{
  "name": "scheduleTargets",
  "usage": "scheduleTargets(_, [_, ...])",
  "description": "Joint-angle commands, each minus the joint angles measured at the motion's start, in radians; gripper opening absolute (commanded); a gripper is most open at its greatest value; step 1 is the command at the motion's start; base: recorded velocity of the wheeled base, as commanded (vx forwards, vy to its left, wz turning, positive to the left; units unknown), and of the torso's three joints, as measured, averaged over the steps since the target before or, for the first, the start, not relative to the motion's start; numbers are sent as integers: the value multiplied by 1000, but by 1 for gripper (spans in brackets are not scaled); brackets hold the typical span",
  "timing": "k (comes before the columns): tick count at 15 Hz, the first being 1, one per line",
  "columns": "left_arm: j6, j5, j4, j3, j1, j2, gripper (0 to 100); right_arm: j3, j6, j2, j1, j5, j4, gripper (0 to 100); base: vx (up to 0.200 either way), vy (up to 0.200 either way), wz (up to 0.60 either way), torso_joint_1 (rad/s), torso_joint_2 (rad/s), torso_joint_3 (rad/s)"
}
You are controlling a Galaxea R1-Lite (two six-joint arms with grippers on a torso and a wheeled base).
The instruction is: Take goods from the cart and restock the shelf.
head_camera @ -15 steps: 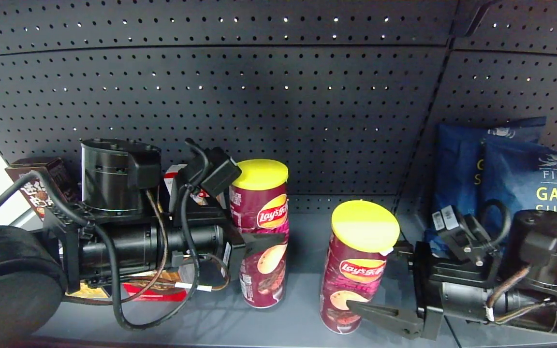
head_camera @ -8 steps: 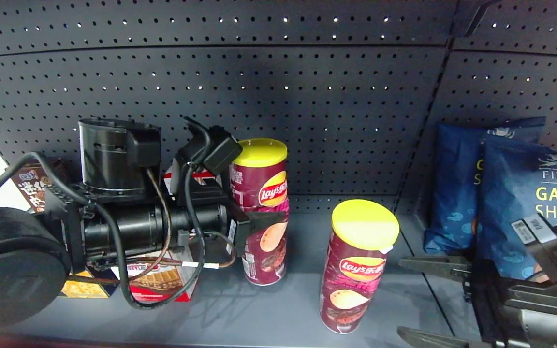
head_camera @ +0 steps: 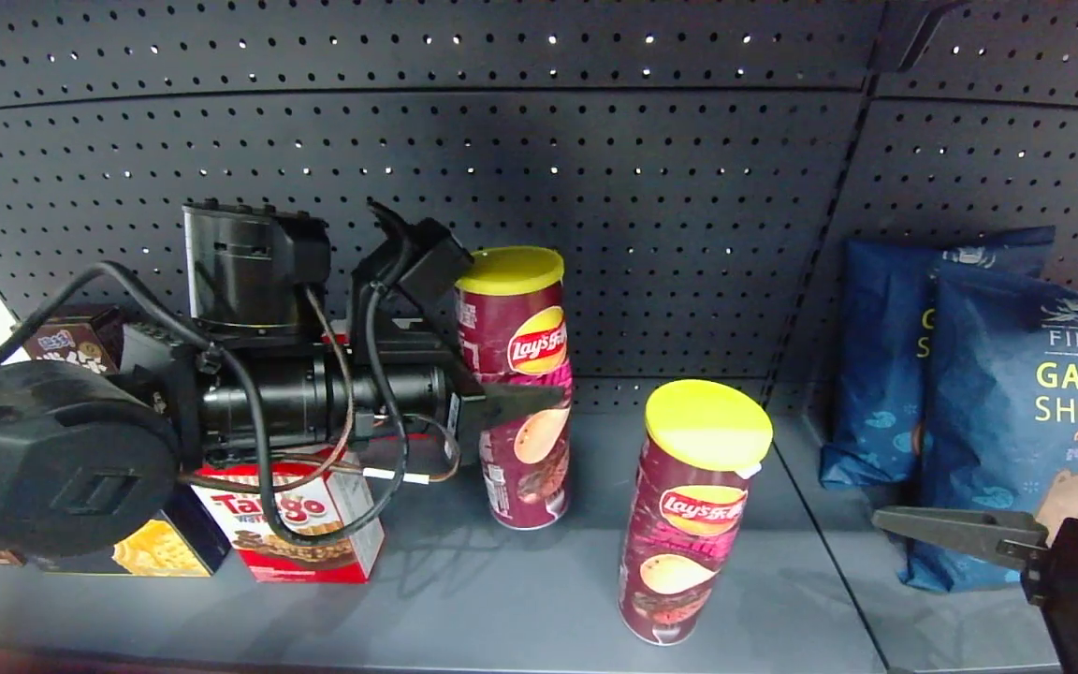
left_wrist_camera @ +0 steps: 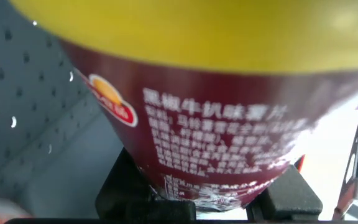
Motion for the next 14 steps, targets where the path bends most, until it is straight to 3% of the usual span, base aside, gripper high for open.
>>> scheduleTargets(1, [2, -1, -15, -8, 17, 48, 0, -8, 0, -10, -4, -1, -1, 100, 0, 0, 0, 0, 0, 0])
scheduleTargets(7, [1, 0, -21, -79, 21, 103, 0, -14, 34, -7, -10, -1, -4, 100, 0, 0, 0, 0, 0, 0])
scheduleTargets(9, [16, 40, -29, -154, 20, 175, 0, -14, 34, -7, -10, -1, -4, 100, 0, 0, 0, 0, 0, 0])
scheduleTargets(10, [33, 31, -29, -198, 23, 204, 0, -16, 35, -7, -10, -1, -4, 100, 0, 0, 0, 0, 0, 0])
scheduleTargets(13, [37, -98, -27, -258, 23, 252, 0, -16, 34, -7, -10, -1, -4, 100, 0, 0, 0, 0, 0, 0])
scheduleTargets(14, [37, -106, -26, -267, 23, 258, 0, -16, 34, -7, -10, -1, -4, 100, 0, 0, 0, 0, 0, 0])
